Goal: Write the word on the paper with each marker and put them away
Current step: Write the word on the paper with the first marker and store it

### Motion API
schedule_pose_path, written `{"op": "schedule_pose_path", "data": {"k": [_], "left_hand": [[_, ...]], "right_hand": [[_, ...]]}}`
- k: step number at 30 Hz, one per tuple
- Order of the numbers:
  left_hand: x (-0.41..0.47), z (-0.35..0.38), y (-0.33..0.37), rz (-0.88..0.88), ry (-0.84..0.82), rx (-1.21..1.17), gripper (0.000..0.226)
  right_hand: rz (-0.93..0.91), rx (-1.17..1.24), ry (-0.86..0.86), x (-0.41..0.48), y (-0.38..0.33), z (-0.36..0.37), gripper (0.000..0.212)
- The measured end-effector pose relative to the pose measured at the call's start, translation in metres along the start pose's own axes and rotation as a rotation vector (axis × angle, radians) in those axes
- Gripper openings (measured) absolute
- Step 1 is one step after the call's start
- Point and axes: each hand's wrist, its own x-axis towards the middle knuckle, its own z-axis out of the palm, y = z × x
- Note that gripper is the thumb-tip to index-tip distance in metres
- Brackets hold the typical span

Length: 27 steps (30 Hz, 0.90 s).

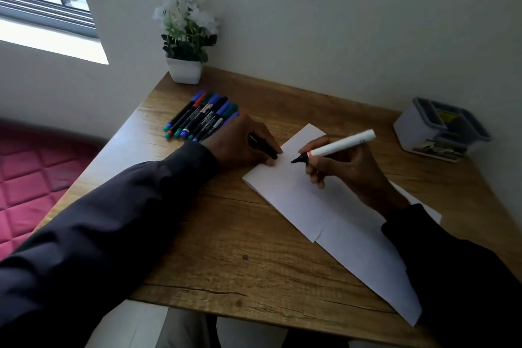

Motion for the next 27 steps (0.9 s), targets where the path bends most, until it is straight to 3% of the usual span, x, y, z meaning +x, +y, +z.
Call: {"op": "schedule_pose_path", "data": {"k": [11, 24, 27], "left_hand": [[0.000, -0.003, -0.003, 0.059, -0.014, -0.007, 0.021], [-0.001, -0.010, -0.003, 0.013, -0.083, -0.047, 0.022], [-0.001, -0.011, -0.004, 0.015, -0.080, -0.050, 0.023]], "right_hand": [[-0.128, -0.058, -0.062, 0.006, 0.011, 0.055, 0.012], [-0.158, -0.127, -0.021, 0.007, 0.013, 0.058, 0.020], [-0.110, -0.155, -0.024, 0.006, 0.020, 0.056, 0.006]]}}
